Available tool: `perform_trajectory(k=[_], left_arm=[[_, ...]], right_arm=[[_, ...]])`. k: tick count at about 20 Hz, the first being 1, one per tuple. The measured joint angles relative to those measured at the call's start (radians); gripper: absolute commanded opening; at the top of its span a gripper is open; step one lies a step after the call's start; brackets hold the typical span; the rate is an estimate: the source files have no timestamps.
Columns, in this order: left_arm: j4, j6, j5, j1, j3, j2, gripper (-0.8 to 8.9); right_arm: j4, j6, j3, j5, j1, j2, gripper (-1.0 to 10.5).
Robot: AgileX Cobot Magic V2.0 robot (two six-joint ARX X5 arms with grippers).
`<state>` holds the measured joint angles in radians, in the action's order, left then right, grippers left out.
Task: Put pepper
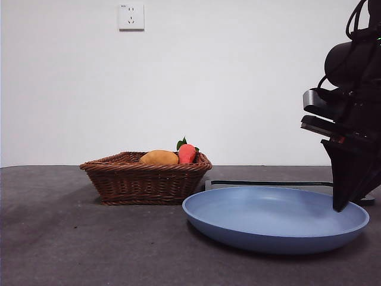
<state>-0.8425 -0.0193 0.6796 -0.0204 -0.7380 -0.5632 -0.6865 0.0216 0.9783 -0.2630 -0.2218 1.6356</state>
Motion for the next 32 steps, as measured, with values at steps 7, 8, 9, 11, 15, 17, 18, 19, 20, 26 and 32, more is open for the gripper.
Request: perform_trajectory(k=[7, 8, 9, 11, 15, 17, 18, 19, 20, 26, 32], left_arm=[[0.009, -0.025, -0.048, 0.019, -0.007, -0.045, 3.89], [0.019, -0.034, -0.061, 0.032, -0.019, -0.072, 3.89], [0.039, -0.046, -0.077, 0.048, -0.035, -0.100, 3.89], [0.075, -0.071, -0.129, 0.098, -0.080, -0.172, 3.89], [0.133, -0.118, -0.262, 0.225, -0.198, -0.343, 3.89], [0.140, -0.132, -0.341, 0.292, -0.270, -0.446, 3.89], [0.141, -0.141, -0.388, 0.331, -0.317, -0.510, 3.89], [0.143, -0.149, -0.423, 0.366, -0.361, -0.570, 3.88], [0.146, -0.151, -0.454, 0.399, -0.408, -0.632, 3.89], [0.156, -0.167, -0.598, 0.506, -0.661, -1.005, 3.88], [0.136, -0.193, -0.664, 0.518, -0.855, -1.281, 3.87]], right_arm=[[-0.051, -0.018, 0.001, -0.001, 0.000, -0.066, 0.0], [-0.069, -0.018, 0.001, 0.002, 0.000, -0.108, 0.0], [-0.092, -0.018, 0.001, 0.005, 0.001, -0.153, 0.0], [-0.137, -0.018, 0.001, 0.006, 0.007, -0.245, 0.0], [-0.198, -0.019, 0.001, 0.006, 0.049, -0.445, 0.0], [-0.224, -0.026, 0.001, 0.006, 0.084, -0.540, 0.0], [-0.239, -0.030, 0.001, 0.006, 0.100, -0.584, 0.0], [-0.249, -0.034, 0.001, 0.006, 0.116, -0.625, 0.0], [-0.261, -0.038, 0.001, 0.006, 0.128, -0.666, 0.0], [-0.303, -0.071, 0.032, 0.005, 0.144, -0.834, 0.0], [-0.333, -0.089, 0.035, 0.006, 0.144, -0.913, 0.0]])
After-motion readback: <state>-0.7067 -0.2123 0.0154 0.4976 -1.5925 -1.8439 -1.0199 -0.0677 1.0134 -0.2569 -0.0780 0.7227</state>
